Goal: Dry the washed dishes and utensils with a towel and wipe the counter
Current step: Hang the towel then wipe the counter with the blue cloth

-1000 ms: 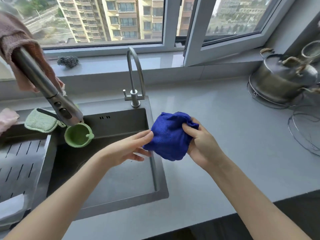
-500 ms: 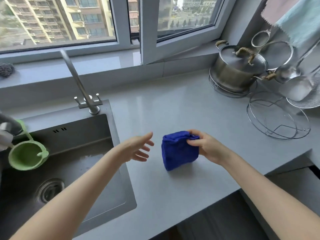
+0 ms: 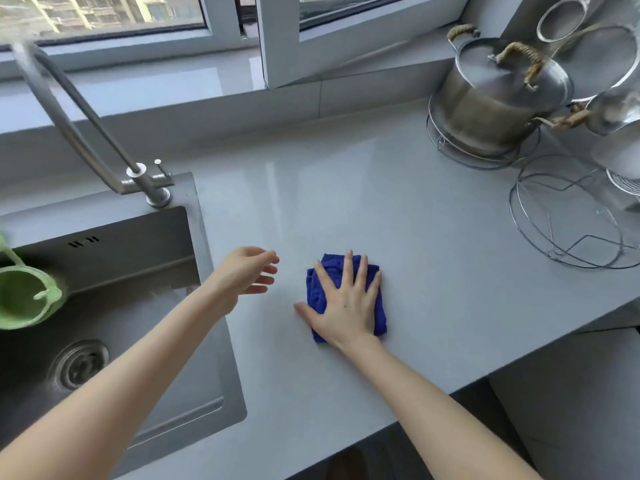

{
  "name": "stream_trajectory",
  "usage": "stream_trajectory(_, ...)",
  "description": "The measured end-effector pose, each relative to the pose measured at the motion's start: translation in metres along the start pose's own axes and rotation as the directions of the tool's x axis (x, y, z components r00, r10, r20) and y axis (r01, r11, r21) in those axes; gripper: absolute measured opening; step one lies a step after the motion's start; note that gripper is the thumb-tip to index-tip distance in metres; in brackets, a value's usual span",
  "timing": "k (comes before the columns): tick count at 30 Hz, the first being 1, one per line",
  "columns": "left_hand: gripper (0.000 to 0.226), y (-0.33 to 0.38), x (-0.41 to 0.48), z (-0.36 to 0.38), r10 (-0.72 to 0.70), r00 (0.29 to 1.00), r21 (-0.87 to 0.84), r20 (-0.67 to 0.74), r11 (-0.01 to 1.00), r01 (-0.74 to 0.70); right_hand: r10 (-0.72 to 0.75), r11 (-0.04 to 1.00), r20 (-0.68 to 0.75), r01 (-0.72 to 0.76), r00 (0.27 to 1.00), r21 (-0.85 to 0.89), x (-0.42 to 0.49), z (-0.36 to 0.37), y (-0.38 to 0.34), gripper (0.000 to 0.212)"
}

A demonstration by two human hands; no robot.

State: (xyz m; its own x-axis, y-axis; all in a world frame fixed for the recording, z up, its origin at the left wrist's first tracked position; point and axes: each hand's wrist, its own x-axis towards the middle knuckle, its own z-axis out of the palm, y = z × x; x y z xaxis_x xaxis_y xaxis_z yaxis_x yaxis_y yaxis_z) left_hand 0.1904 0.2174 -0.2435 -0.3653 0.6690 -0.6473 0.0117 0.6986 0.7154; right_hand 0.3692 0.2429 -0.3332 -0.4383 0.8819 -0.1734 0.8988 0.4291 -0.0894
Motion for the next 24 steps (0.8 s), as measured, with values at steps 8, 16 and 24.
stream_trajectory(8,0.020,0.021,0.017,0.030,0.090,0.995,-0.076,-0.032,0.993,-0.093,-0.060,0.997,-0.102,0.054,0.993,-0.060,-0.058,-0.004,0.183,0.057)
stream_trajectory(16,0.019,0.024,0.032,0.024,0.095,0.992,-0.101,-0.089,0.989,-0.104,0.361,0.932,-0.211,-0.360,0.908,0.041,-0.013,-0.006,0.143,0.060)
stream_trajectory(24,0.017,0.045,0.063,0.020,0.111,0.982,-0.086,-0.155,0.988,-0.125,-0.341,0.940,-0.177,0.329,0.923,-0.091,0.047,-0.011,0.163,0.052)
